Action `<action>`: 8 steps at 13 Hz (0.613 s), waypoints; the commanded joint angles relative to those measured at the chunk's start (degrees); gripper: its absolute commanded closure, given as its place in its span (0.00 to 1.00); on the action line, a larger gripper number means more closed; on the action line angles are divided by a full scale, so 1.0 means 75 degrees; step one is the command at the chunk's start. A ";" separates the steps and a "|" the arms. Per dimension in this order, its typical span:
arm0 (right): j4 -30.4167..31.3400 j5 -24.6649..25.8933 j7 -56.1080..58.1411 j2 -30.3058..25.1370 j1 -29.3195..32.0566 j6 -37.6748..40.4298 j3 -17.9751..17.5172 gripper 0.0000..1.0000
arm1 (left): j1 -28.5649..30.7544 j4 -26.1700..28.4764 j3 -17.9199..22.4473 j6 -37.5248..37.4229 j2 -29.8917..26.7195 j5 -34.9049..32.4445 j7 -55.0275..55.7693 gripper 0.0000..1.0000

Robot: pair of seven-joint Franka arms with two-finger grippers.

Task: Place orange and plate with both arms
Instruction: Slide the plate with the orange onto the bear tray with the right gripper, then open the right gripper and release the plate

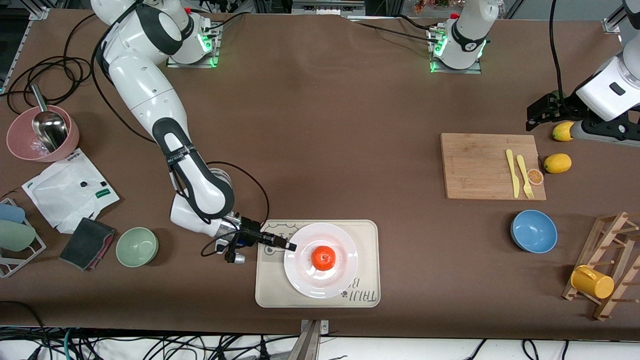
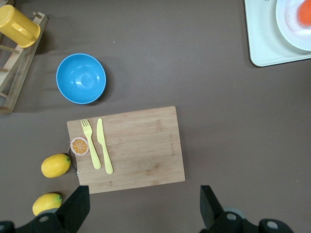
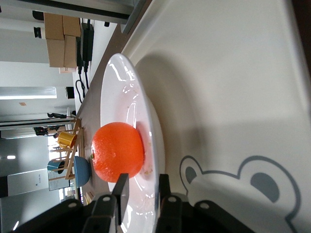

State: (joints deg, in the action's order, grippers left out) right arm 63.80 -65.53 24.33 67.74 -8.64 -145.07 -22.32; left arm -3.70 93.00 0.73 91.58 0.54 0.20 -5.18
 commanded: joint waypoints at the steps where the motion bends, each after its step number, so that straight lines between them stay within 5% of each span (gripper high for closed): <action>1: -0.0163 0.0427 -0.0186 0.0015 0.0003 0.0101 0.0035 0.59 | -0.0023 -0.0001 0.0043 -0.0081 -0.0072 0.0173 -0.0106 0.00; 8: 0.1931 0.1296 -0.0186 -0.1646 0.0507 0.0358 0.0222 0.57 | 0.0012 -0.0001 0.0055 -0.0081 -0.0060 0.0173 -0.0176 0.00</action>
State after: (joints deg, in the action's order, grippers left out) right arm 69.29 -57.21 24.09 62.87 -5.70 -142.87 -21.76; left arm -3.67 92.99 0.77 91.57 0.54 0.20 -5.18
